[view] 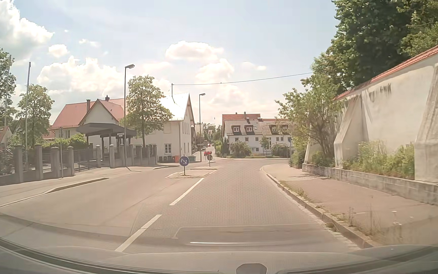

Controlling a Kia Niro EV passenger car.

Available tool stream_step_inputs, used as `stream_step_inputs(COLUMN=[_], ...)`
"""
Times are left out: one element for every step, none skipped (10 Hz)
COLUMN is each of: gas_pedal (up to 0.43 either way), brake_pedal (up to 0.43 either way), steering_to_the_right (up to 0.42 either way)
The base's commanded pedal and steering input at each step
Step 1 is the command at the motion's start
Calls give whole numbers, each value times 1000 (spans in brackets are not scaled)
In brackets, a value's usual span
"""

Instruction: Follow the waypoints while adhering to traffic rules and regulations

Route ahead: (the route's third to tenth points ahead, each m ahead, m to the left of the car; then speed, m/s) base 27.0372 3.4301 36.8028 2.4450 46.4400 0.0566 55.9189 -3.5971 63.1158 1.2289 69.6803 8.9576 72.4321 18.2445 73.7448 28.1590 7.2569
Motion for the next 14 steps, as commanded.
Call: stream_step_inputs(gas_pedal=[59,59,59,47,47,47,39,39,39,39,28,28,28,28], brake_pedal=[0,0,0,0,0,0,0,0,0,0,0,0,0,0], steering_to_the_right=[5,5,5,5,5,6,5,5,5,5,5,4,4,4])
